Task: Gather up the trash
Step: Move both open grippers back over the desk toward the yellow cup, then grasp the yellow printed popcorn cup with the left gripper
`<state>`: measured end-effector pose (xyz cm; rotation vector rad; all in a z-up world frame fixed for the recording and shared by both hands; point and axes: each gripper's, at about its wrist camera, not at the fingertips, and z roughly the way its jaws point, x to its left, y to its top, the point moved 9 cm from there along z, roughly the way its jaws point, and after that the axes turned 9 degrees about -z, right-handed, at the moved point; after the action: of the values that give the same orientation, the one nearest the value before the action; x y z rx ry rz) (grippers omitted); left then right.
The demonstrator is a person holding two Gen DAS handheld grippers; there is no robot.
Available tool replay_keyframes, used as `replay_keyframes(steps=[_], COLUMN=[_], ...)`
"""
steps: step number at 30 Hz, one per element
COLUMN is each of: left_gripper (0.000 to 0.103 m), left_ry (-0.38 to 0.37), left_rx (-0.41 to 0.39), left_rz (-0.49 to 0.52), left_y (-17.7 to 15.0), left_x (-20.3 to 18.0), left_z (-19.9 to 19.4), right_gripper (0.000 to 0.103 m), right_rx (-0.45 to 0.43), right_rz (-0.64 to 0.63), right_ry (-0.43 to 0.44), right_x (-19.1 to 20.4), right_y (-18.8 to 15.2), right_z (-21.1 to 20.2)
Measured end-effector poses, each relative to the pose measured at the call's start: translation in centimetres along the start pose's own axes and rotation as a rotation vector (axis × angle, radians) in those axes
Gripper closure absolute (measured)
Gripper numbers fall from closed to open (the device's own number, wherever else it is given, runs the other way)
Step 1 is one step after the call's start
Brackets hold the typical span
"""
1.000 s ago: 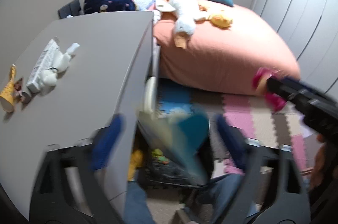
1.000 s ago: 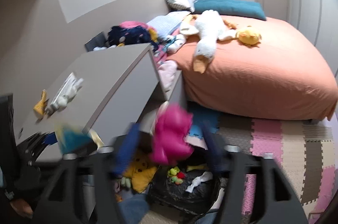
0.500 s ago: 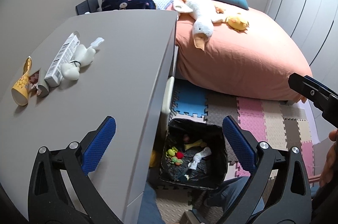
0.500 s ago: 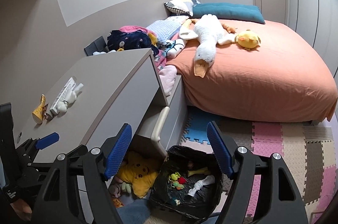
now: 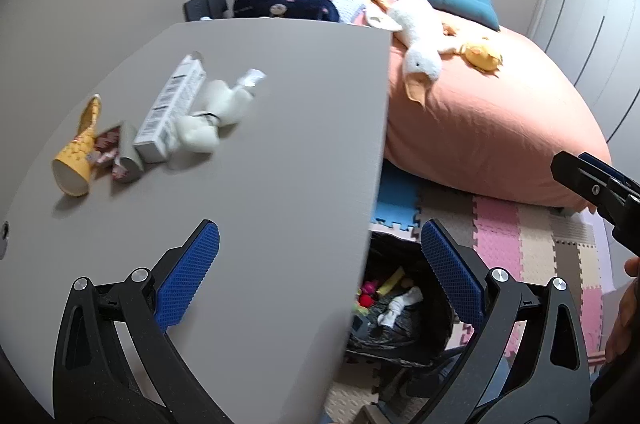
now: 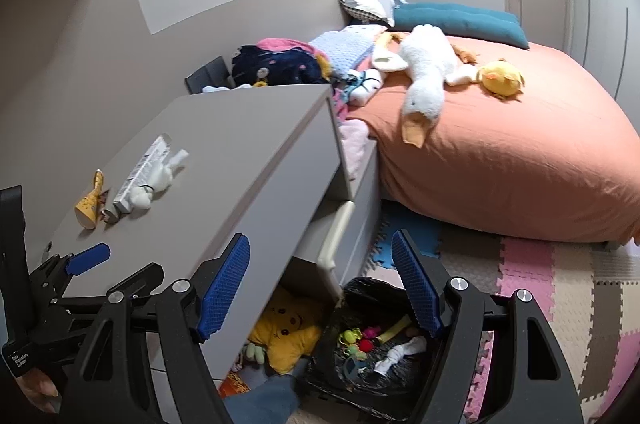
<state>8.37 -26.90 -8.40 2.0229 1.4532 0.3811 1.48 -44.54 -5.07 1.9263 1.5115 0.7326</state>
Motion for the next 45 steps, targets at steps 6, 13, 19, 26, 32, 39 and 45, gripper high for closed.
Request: replay_keyframes(steps=[6,13,19,26,32,39,45], left_gripper=[0.005,0.005,0.005,0.005,0.005,0.005,0.008], left_ry=[0.038,0.088,0.134,0.178,0.198,0.215,0.219], left_rx=[-0.009,-0.026,-0.044,-0.061,-0.063,-0.057,-0.054], left_rz=[-0.036,-0.064,-0.085,-0.124,-0.160,-0.202,-0.211], left_y=[0.8,1.5,2.3,3.4,4.0,4.5,5.1], left_x=[3.1,6.6,10.1,14.0,17.2,20.6,22.6], left_z=[-0.2,-0.6,-0.8,-0.5,0.1,1.0,1.8], right_gripper=[0.029,0.029,0.029,0.029,0.029,0.029,0.029], right_rx=[0.004,0.024,0.039,0.061,0.082,0.113,0.134], right_rz=[-0.025,-0.049,-0.065,-0.077,-0.100,-0.123,-0.109], right_ry=[0.036,0.079,0.108,0.136,0.164,0.182,0.198], right_x=[2.8,6.0,8.7,11.2,14.1,17.0,18.7], right_y=[1.0,1.7,2.3,3.3,4.0,4.6,5.5], right_z=[1.2,2.9,4.4,6.3,8.4,10.7,12.5])
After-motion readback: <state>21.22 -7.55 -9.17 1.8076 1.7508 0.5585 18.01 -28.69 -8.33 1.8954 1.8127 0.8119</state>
